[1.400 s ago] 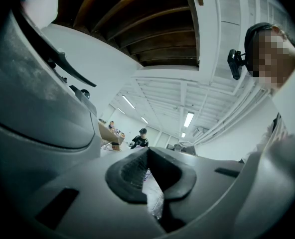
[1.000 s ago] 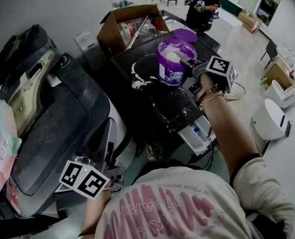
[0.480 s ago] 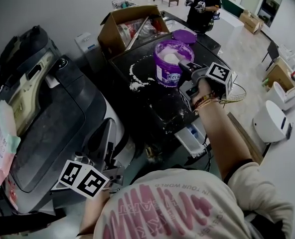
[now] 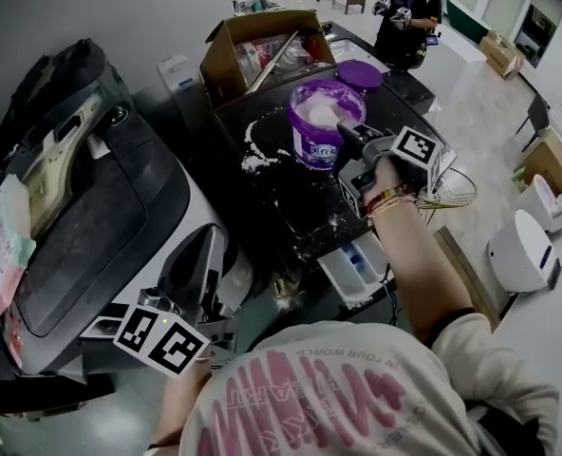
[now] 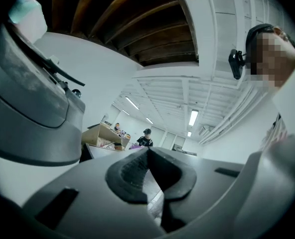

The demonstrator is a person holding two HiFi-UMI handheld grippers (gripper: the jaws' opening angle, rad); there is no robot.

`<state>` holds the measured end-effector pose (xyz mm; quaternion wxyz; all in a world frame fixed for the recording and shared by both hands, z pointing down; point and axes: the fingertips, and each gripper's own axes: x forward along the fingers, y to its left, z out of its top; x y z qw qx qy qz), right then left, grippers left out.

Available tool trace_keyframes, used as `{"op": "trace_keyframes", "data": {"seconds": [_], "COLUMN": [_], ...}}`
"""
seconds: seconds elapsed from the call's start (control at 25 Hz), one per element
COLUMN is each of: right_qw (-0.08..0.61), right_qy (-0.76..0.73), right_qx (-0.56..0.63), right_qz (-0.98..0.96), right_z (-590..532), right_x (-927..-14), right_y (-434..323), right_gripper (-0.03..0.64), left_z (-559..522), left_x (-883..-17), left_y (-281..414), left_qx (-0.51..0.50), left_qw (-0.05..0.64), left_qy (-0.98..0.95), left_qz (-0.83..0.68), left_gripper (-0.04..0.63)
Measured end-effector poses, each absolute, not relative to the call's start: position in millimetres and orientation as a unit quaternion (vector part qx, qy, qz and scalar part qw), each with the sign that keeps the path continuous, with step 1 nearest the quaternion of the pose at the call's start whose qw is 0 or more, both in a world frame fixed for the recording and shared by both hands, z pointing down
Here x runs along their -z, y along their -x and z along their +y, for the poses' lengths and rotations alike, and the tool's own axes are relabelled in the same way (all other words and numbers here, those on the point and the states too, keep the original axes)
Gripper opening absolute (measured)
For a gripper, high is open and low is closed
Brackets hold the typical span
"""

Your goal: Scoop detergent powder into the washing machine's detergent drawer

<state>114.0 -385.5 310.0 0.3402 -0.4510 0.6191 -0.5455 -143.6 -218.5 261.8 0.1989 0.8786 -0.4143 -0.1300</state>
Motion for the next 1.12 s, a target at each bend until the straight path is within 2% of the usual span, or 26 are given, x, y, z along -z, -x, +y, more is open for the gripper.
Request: {"op": "trace_keyframes", "data": {"seconds": [0.52,1.12], "right_qw": [0.354,0.341], "right_qy": [0.404,0.389], "right_qx": [0.559,0.571], "right_qz": [0.632,0.638], "right_z": [-358.7,-297.7], "right_x": [-298.9,-304.9], "right_y": [-137.1,-184.5], "right_gripper": [0.003,0.003], "left_z": [-187.9,-153.8], "left_x": [-252.2,-248.8], "left_y": [110.8,34.1], "left_qx": [0.137,0.136], "left_qw": [0.179,0.177], "left_qy": [-0.865,-0.876], "left_qz": [-0.448,-0.427], "left_gripper": [0.001,0.0]}}
